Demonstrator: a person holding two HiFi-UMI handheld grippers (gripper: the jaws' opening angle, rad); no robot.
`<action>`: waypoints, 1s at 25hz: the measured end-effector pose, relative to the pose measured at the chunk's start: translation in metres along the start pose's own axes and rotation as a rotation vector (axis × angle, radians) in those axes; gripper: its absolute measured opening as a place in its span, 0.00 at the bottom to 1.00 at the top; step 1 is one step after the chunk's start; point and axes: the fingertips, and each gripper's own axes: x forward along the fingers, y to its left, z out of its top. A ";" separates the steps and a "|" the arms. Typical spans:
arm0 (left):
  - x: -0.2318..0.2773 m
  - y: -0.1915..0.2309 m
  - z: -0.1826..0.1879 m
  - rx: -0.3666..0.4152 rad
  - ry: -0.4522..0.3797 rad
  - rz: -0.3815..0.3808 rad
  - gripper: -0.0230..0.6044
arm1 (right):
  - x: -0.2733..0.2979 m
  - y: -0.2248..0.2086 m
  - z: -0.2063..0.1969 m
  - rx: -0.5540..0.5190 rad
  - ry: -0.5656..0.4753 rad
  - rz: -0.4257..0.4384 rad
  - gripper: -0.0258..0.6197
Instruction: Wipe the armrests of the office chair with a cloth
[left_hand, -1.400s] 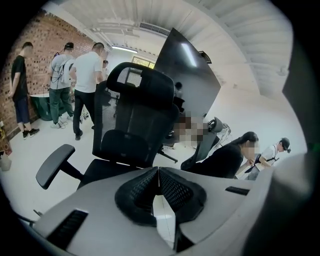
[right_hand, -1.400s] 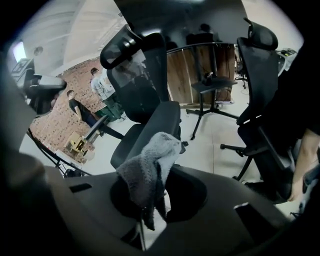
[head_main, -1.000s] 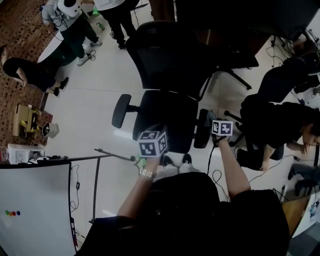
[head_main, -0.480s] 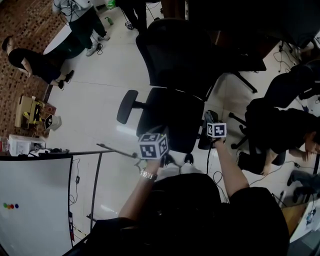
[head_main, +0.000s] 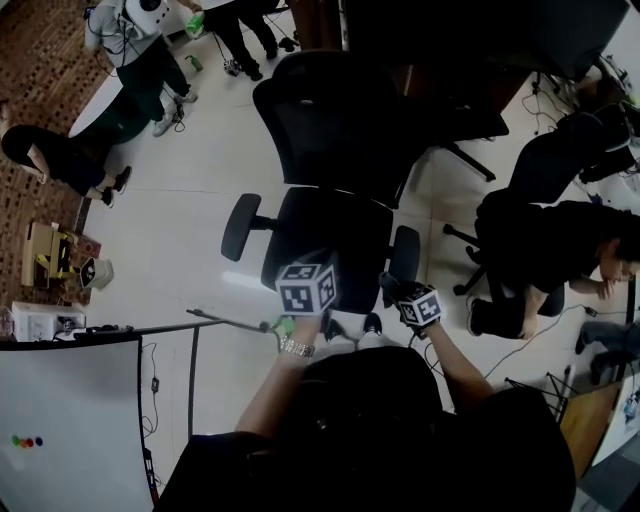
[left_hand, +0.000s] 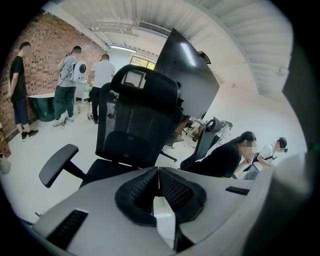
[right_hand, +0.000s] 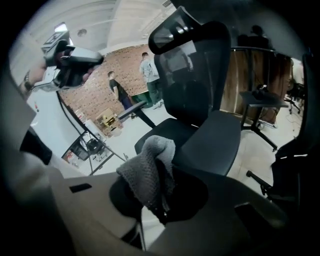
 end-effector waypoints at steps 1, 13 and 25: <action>0.002 -0.003 0.001 0.003 0.000 -0.010 0.04 | -0.004 0.007 -0.009 -0.016 0.012 0.021 0.12; 0.006 -0.028 0.010 0.034 -0.014 -0.073 0.04 | -0.064 -0.034 0.024 0.085 -0.075 -0.105 0.12; -0.015 -0.012 0.020 0.068 -0.078 0.053 0.04 | -0.105 0.095 0.269 0.011 -0.456 -0.117 0.11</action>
